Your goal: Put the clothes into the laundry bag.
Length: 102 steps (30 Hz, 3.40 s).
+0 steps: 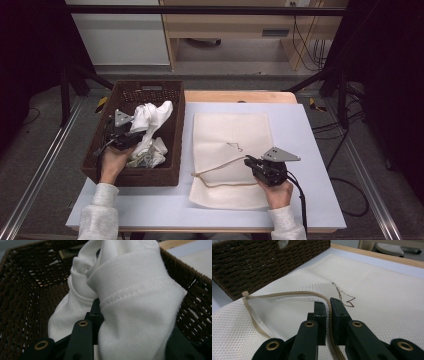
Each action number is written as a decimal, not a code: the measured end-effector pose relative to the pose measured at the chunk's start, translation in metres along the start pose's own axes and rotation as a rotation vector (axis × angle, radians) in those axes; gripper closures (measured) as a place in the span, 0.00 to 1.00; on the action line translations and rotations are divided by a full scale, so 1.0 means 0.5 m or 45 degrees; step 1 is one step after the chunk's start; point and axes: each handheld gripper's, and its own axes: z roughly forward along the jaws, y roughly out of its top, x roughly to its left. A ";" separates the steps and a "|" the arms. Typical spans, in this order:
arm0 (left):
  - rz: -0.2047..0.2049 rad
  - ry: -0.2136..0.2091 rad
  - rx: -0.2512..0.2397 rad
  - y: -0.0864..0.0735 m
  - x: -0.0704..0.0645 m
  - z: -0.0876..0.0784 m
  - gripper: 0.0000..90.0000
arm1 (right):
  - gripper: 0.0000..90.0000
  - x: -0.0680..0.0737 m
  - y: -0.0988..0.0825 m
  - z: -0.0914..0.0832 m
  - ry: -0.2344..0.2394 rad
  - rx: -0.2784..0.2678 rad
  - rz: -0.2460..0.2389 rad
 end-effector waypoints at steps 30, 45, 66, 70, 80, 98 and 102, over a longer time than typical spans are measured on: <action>-0.065 0.023 -0.589 0.122 0.013 -0.195 0.71 | 0.94 -0.001 -0.001 0.001 -0.003 0.008 -0.002; 0.047 -0.069 -0.774 0.188 -0.055 -0.334 0.71 | 0.94 -0.003 -0.001 0.002 -0.010 0.000 0.003; 0.237 -0.492 -0.793 0.164 -0.263 -0.359 0.71 | 0.95 -0.016 0.008 0.005 -0.047 -0.031 0.027; 0.265 -0.546 -0.773 0.145 -0.292 -0.350 0.71 | 0.95 -0.019 0.009 0.006 -0.057 -0.041 0.043; 0.289 -0.701 -0.638 0.072 -0.354 -0.313 0.71 | 0.95 -0.025 0.010 0.008 -0.078 -0.052 0.060; 0.381 -0.857 -0.285 -0.037 -0.409 -0.180 0.70 | 0.95 -0.025 0.010 0.012 -0.103 -0.073 0.070; 0.394 -0.864 -0.162 -0.054 -0.413 -0.147 0.70 | 0.95 -0.024 0.009 0.012 -0.105 -0.073 0.069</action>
